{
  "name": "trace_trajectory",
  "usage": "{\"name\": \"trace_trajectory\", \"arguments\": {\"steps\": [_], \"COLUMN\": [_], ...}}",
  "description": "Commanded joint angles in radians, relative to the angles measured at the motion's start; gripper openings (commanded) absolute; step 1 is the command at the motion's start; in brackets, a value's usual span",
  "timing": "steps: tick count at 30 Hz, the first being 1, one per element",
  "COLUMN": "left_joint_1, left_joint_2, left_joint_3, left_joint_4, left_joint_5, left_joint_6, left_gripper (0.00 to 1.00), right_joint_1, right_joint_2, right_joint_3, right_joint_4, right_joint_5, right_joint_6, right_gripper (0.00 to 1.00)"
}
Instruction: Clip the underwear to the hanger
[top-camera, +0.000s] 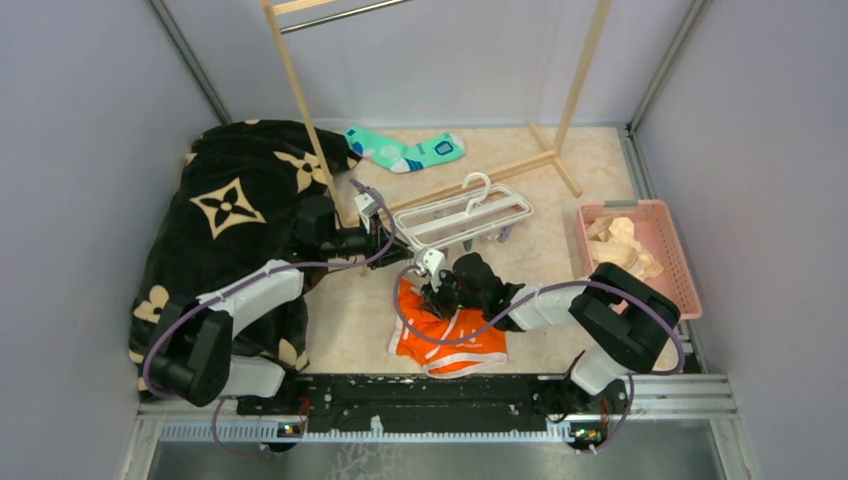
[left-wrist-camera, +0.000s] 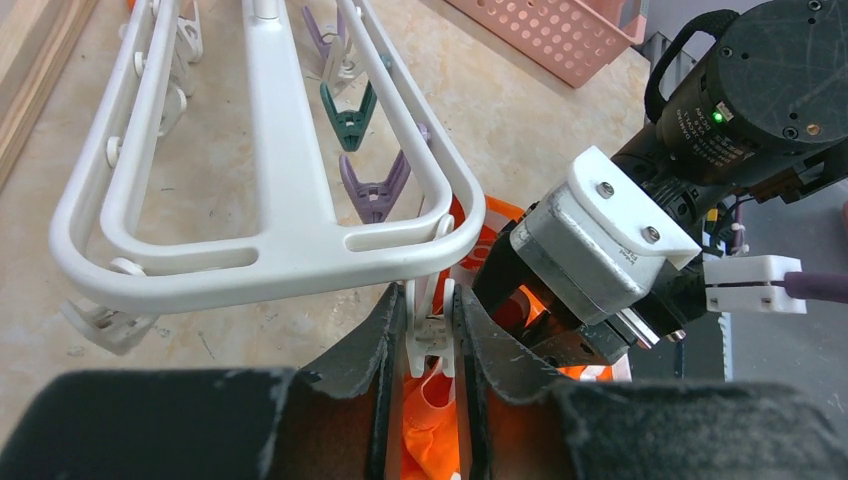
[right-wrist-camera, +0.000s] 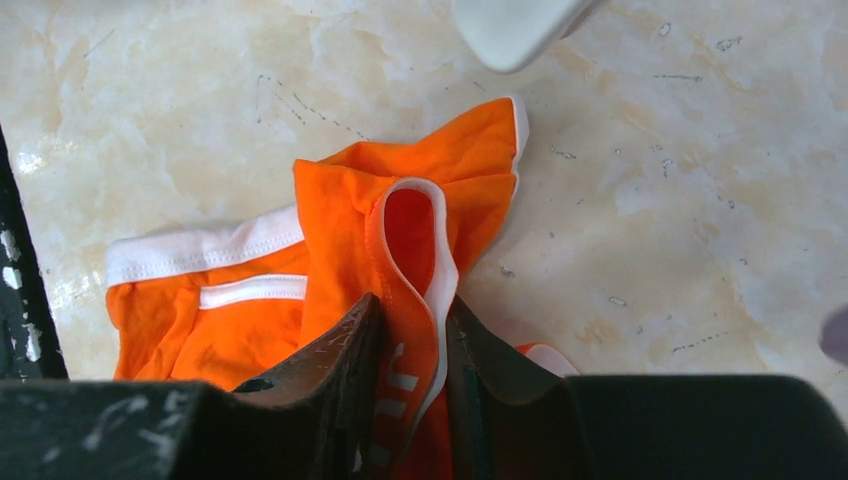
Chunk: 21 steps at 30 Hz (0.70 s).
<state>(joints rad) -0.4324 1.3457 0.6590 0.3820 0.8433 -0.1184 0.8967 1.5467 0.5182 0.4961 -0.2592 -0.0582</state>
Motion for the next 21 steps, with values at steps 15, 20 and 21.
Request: {"name": "trace_trajectory", "arguments": {"steps": [15,20,21], "left_joint_1": [-0.004,-0.004,-0.004], "left_joint_2": [-0.026,-0.042,-0.041], "left_joint_3": [-0.003,-0.034,-0.035], "left_joint_4": [0.093,0.129,0.129], "left_joint_5": [0.086,0.108,0.111], "left_joint_6": [-0.024,-0.036,-0.037], "left_gripper": [0.00,0.00,0.00], "right_joint_1": [-0.039,-0.075,-0.079], "right_joint_2": [-0.023,-0.033,-0.037], "right_joint_3": [0.058,0.060,0.058], "right_joint_4": [0.069,0.124,0.139], "right_joint_5": [-0.100,-0.148,-0.161], "right_joint_6": [0.111,0.198,0.211], "right_gripper": [0.00,0.00,0.00]}}
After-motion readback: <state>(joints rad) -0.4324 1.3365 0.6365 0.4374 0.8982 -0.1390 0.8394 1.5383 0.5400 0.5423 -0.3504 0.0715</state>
